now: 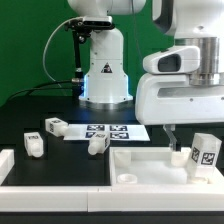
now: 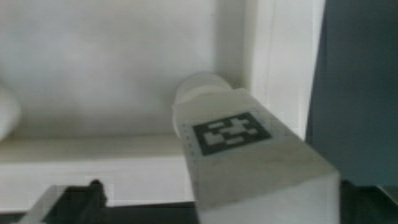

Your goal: Assemble one leg

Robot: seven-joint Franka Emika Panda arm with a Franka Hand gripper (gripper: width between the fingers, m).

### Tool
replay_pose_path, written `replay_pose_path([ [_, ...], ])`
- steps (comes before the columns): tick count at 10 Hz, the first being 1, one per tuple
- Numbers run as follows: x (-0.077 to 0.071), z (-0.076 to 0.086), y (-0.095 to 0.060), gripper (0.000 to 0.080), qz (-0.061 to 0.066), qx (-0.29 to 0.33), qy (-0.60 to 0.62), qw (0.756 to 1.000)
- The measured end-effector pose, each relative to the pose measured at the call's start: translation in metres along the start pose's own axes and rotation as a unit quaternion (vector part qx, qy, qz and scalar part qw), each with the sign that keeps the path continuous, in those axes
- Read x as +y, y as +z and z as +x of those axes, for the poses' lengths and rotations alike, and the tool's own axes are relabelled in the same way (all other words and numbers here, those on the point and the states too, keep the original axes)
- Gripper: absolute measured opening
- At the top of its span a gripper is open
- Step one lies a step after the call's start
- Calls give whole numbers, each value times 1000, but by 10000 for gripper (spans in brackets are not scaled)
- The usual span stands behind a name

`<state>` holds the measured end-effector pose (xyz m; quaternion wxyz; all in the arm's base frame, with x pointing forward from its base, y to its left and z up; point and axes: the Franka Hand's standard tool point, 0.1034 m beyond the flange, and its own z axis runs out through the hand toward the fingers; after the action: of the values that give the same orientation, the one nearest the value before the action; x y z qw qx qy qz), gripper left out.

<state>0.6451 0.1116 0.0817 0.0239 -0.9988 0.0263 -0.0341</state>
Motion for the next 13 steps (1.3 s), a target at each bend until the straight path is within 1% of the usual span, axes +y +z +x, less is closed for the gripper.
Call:
replay_pose_path([
  [1,-2,-1,0,525,0,0,38,999],
  [2,-2,0,0,391,-1,0,32,999],
  [3,-1,-1,0,391,-1,0,35,999],
  [4,-1,0,0,285,0,0,90,996],
  [5,0,0,1,285,0,0,147,989],
  [6,1,0,1,285,-1,0,174,985],
  [7,2,0,2,285,-4,0,260,966],
  [8,2,0,2,285,-6,2,346,938],
  [9,5,0,2,285,-2,1,471,882],
  [10,7,0,3,285,3,-6,587,809],
  [11,8,-1,3,286,3,-6,621,784],
  [12,8,-1,3,286,1,-5,635,773],
  [13,8,-1,3,363,2,-5,628,778],
])
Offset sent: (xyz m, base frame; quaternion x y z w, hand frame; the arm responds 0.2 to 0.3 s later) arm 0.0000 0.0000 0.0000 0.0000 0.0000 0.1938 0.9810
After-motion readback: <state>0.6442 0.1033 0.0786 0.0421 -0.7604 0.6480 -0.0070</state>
